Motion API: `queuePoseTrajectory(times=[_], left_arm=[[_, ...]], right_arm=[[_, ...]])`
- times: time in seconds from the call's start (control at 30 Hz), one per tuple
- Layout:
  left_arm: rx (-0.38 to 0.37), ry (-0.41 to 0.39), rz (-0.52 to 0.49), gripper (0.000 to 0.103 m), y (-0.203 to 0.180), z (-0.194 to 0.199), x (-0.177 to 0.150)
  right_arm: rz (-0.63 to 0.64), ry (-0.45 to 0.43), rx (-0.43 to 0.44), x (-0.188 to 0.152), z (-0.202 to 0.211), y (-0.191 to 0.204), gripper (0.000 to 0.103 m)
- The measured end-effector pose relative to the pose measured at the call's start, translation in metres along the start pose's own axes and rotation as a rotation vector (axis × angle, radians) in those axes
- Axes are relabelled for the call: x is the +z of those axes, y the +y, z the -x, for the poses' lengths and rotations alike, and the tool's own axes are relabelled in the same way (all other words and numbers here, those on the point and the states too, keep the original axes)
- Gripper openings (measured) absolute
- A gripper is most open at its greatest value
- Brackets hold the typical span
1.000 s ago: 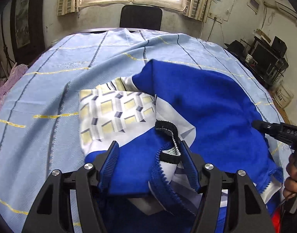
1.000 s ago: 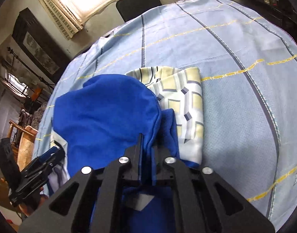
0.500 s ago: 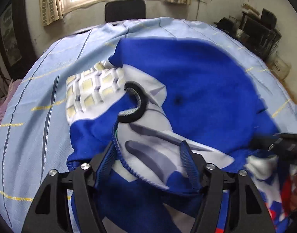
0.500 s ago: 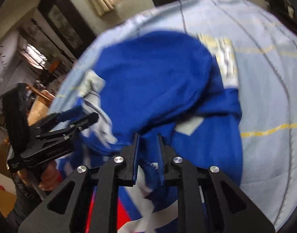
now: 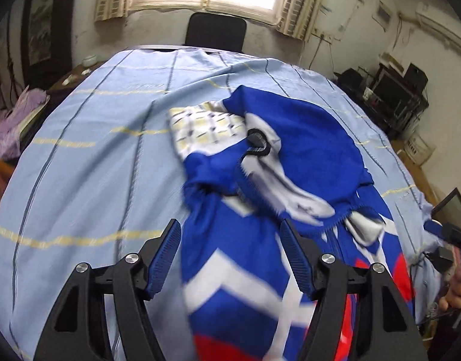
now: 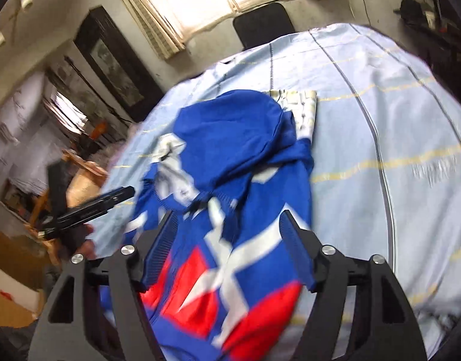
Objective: Fold large clothes
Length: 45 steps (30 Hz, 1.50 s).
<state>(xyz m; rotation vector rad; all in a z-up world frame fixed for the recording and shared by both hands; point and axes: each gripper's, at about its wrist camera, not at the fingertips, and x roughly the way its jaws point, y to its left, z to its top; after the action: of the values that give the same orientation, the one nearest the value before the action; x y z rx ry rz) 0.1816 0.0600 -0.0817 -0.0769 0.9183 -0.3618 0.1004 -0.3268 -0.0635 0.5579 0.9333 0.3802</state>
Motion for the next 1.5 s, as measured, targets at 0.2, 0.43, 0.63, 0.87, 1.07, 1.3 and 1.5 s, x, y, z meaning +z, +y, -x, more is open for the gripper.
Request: queuePoseTrajectory(times=[0.2,0.43,0.63,0.87,1.07,1.3,1.5], left_arm=[[-0.059,0.035,0.013,0.070,0.011,0.022,-0.040],[-0.088,0.082,0.044,0.070,0.020,0.004,-0.050],[-0.140,0.114,0.089,0.070,0.029,-0.020,-0.032],[-0.151,0.121,0.106,0.069,0.032,-0.033,-0.022],[-0.202,0.110,0.128,0.069,0.037,-0.042,-0.013],[-0.307,0.160,0.093,0.068,0.029,-0.024,-0.039],[-0.365,0.185,0.044,0.068,0.012,0.000,-0.076]], right_arm=[[-0.062,0.030,0.172,-0.039,0.043,-0.013,0.075],[-0.078,0.040,0.051,-0.057,0.036,-0.030,0.068],[-0.123,0.063,0.043,-0.041,0.005,-0.046,0.062],[-0.174,0.109,0.050,-0.026,-0.031,-0.058,0.062],[-0.189,0.104,0.073,-0.026,-0.035,-0.060,0.062],[-0.223,0.149,0.161,-0.044,-0.033,-0.061,0.048],[-0.154,0.166,0.164,-0.070,-0.015,-0.043,0.047]])
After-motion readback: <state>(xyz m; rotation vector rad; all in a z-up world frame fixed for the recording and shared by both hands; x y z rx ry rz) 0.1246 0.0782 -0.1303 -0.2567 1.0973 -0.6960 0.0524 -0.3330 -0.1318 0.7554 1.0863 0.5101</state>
